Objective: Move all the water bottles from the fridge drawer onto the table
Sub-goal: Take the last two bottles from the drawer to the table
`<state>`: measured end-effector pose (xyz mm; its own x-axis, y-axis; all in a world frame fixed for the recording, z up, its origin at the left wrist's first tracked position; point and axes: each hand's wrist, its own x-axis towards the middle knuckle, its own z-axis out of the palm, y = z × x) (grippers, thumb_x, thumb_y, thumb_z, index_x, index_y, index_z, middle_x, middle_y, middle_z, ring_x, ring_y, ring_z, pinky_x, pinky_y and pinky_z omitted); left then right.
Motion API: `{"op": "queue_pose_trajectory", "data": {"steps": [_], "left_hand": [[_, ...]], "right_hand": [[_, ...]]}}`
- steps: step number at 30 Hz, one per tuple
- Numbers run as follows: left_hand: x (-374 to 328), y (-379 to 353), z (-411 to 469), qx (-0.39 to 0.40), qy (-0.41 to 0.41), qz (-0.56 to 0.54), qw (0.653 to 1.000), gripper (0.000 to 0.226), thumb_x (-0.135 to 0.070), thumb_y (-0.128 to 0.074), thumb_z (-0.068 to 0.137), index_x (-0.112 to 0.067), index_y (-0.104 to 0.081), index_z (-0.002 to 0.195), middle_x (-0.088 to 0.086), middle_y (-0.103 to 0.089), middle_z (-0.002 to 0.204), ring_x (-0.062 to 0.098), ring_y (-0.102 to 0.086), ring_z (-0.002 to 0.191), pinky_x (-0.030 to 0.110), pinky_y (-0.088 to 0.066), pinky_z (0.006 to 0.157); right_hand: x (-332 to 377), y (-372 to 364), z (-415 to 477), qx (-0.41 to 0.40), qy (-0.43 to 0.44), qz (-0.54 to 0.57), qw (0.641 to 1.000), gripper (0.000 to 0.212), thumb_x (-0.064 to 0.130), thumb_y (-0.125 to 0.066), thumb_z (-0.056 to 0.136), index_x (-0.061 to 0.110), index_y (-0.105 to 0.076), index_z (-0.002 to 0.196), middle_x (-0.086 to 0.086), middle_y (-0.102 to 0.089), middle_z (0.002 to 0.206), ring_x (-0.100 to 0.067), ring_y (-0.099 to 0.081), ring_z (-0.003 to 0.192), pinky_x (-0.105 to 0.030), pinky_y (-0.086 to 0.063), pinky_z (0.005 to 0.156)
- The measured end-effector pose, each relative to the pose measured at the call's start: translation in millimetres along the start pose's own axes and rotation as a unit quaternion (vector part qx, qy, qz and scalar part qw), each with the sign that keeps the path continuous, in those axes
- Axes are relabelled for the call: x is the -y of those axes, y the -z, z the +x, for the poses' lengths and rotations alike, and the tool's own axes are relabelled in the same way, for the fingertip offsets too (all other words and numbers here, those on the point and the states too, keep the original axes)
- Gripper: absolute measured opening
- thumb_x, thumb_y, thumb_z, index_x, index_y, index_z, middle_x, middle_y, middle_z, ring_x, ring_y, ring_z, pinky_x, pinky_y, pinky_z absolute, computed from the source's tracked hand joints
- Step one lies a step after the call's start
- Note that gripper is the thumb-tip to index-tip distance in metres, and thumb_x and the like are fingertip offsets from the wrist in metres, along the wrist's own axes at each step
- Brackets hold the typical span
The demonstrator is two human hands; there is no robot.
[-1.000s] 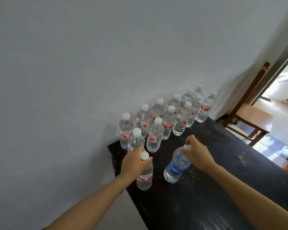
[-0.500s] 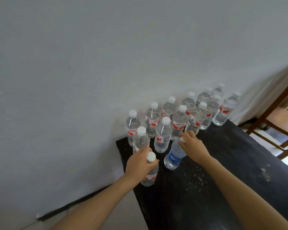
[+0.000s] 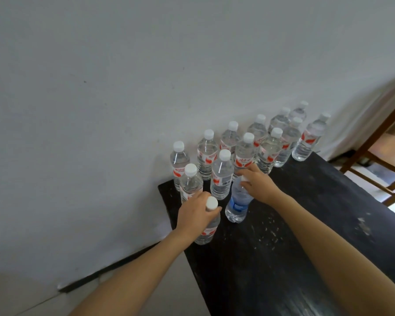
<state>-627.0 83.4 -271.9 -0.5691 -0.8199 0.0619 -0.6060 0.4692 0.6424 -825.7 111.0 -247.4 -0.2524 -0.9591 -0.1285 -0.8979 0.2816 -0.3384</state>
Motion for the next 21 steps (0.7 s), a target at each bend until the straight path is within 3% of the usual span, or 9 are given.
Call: {"op": "queue_pose_trajectory", "data": {"steps": [4,8,12,17,21], "left_hand": [[3.7,-0.5,0.7,-0.02,0.001,-0.017,1.0,0.029,-0.039,-0.065,0.08,-0.014,-0.059,0.094,0.0,-0.061,0.096,0.011,-0.054,0.086,0.023,-0.041,0.072],[2.8,-0.4,-2.1,-0.023,0.002,-0.04,0.999,0.023,-0.038,-0.067,0.078,-0.019,-0.056,0.086,-0.005,-0.059,0.088,0.009,-0.053,0.082,0.02,-0.039,0.07],[-0.5,-6.3,-5.0,-0.011,-0.001,-0.057,0.998,0.023,-0.036,-0.067,0.079,-0.019,-0.059,0.091,-0.009,-0.057,0.087,0.005,-0.052,0.083,0.011,-0.032,0.064],[0.6,-14.1,-11.2,0.005,-0.016,-0.039,0.999,0.029,-0.039,-0.064,0.08,-0.019,-0.058,0.099,-0.004,-0.061,0.097,0.009,-0.057,0.092,0.021,-0.045,0.076],[-0.3,-12.0,-13.0,0.006,-0.029,-0.002,1.0,0.031,-0.042,-0.06,0.082,-0.021,-0.054,0.103,-0.005,-0.059,0.1,0.007,-0.054,0.091,0.02,-0.043,0.074]], "right_hand": [[-9.4,18.3,2.5,0.055,0.008,-0.011,0.998,0.039,0.005,-0.047,0.09,0.013,-0.053,0.127,-0.006,-0.041,0.136,-0.025,-0.047,0.12,-0.033,-0.038,0.101],[-16.6,25.3,-1.2,0.056,0.0,-0.024,0.998,0.038,0.003,-0.05,0.088,0.013,-0.055,0.124,-0.004,-0.043,0.133,-0.023,-0.046,0.12,-0.029,-0.037,0.099],[-11.0,14.1,-5.7,0.051,0.019,-0.015,0.998,0.037,0.003,-0.049,0.087,0.014,-0.057,0.121,-0.003,-0.045,0.127,-0.024,-0.048,0.115,-0.033,-0.041,0.098],[-7.8,4.8,-20.3,0.022,0.025,-0.026,0.999,0.038,0.006,-0.045,0.089,0.017,-0.052,0.125,0.0,-0.041,0.133,-0.025,-0.041,0.115,-0.033,-0.038,0.098],[0.2,-2.6,-26.4,0.01,0.031,-0.07,0.997,0.041,0.009,-0.042,0.092,0.017,-0.045,0.132,-0.001,-0.037,0.138,-0.026,-0.039,0.114,-0.032,-0.036,0.098]]}}
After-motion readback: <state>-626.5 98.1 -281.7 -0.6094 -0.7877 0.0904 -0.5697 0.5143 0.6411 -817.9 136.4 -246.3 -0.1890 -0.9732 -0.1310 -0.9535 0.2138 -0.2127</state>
